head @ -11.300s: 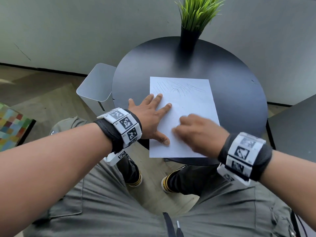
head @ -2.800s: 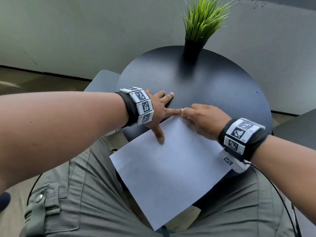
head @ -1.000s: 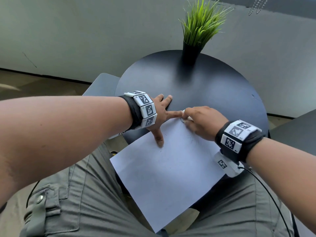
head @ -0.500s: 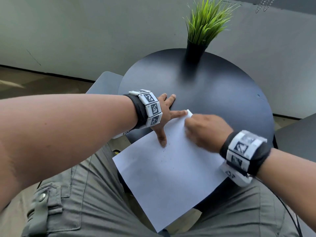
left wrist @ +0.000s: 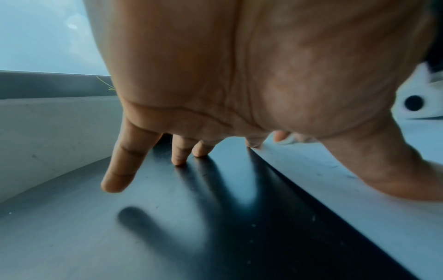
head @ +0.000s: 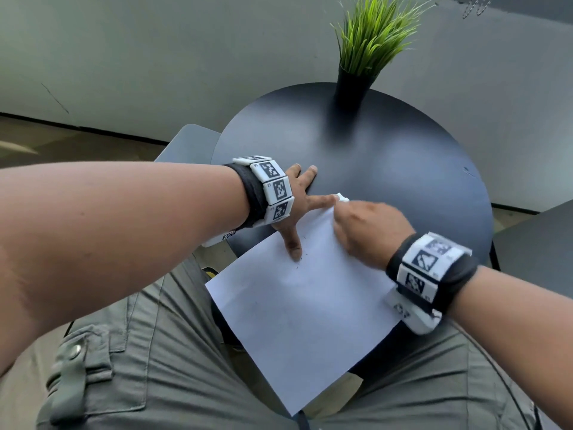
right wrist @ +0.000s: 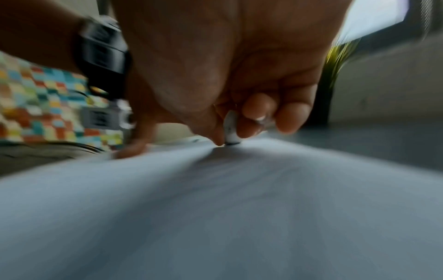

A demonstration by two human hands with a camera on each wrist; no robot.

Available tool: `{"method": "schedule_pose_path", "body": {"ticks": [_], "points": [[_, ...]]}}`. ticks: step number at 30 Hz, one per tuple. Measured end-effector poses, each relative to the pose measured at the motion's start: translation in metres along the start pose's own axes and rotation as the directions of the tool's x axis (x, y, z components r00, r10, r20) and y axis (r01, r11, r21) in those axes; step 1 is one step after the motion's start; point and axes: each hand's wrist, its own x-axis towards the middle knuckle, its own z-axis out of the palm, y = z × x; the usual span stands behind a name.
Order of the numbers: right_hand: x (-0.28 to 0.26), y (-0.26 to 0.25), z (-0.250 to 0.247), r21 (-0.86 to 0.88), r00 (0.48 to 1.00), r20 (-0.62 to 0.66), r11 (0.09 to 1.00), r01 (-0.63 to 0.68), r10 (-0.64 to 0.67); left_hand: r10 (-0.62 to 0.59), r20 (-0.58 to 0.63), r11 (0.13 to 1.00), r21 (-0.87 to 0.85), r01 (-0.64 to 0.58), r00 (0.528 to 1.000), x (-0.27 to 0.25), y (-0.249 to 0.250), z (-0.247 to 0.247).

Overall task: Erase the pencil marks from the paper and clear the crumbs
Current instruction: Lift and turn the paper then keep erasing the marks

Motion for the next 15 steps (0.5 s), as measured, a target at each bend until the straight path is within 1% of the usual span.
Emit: {"method": "schedule_pose_path", "body": {"ticks": [1, 2, 4, 6, 7, 8, 9, 10, 11, 12, 13, 14, 15], "points": [[0.007, 0.008, -0.002, 0.025, 0.999, -0.027, 0.999, -0.047, 0.047, -0.001, 0.005, 1.0, 0.001, 0.001, 1.0, 0.0, 0.0, 0.0], [0.008, 0.011, -0.003, 0.025, 0.998, -0.023, 0.998, -0.057, 0.057, -0.003, 0.01, 1.0, 0.005, 0.003, 1.0, -0.001, 0.0, -0.001], [-0.007, -0.005, -0.003, -0.015, 0.999, 0.021, 0.999, 0.033, -0.033, -0.008, 0.009, 1.0, 0.006, 0.008, 1.0, 0.0, 0.0, -0.001], [-0.026, -0.028, -0.004, -0.039, 0.982, 0.12, 0.987, 0.154, -0.148, -0.018, 0.012, 1.0, 0.012, 0.017, 1.0, 0.0, 0.0, 0.0], [-0.026, -0.027, -0.002, -0.03, 0.98, 0.133, 0.988, 0.155, -0.149, -0.017, 0.013, 1.0, 0.018, 0.017, 1.0, 0.0, 0.0, 0.0], [-0.019, -0.019, -0.003, -0.03, 0.99, 0.093, 0.993, 0.114, -0.111, -0.011, 0.01, 1.0, 0.02, 0.011, 1.0, 0.0, 0.0, 0.0], [-0.009, -0.004, -0.001, 0.0, 0.999, 0.002, 0.999, 0.035, -0.035, -0.006, 0.004, 1.0, 0.015, 0.006, 1.0, 0.0, 0.001, -0.001], [0.0, 0.008, -0.003, 0.03, 0.998, -0.067, 0.999, -0.017, 0.019, -0.007, 0.004, 1.0, 0.01, 0.007, 1.0, 0.0, 0.002, -0.001], [0.003, 0.015, -0.002, 0.027, 0.996, -0.074, 0.999, -0.037, 0.039, -0.011, 0.009, 1.0, 0.008, 0.011, 1.0, 0.0, 0.002, -0.001], [-0.001, 0.012, -0.002, 0.01, 0.998, -0.059, 1.0, -0.011, 0.012, -0.015, 0.014, 1.0, 0.005, 0.015, 1.0, 0.0, 0.002, -0.001], [-0.008, 0.002, 0.0, -0.005, 0.999, -0.016, 0.999, 0.039, -0.039, -0.017, 0.017, 1.0, 0.0, 0.017, 1.0, -0.001, 0.002, -0.001], [-0.019, -0.014, -0.002, -0.022, 0.992, 0.066, 0.994, 0.108, -0.106, -0.019, 0.018, 1.0, -0.006, 0.019, 1.0, -0.001, 0.001, -0.001], [-0.027, -0.024, 0.002, -0.028, 0.976, 0.12, 0.982, 0.187, -0.183, -0.02, 0.018, 1.0, -0.008, 0.02, 1.0, -0.001, 0.001, 0.0]]}}
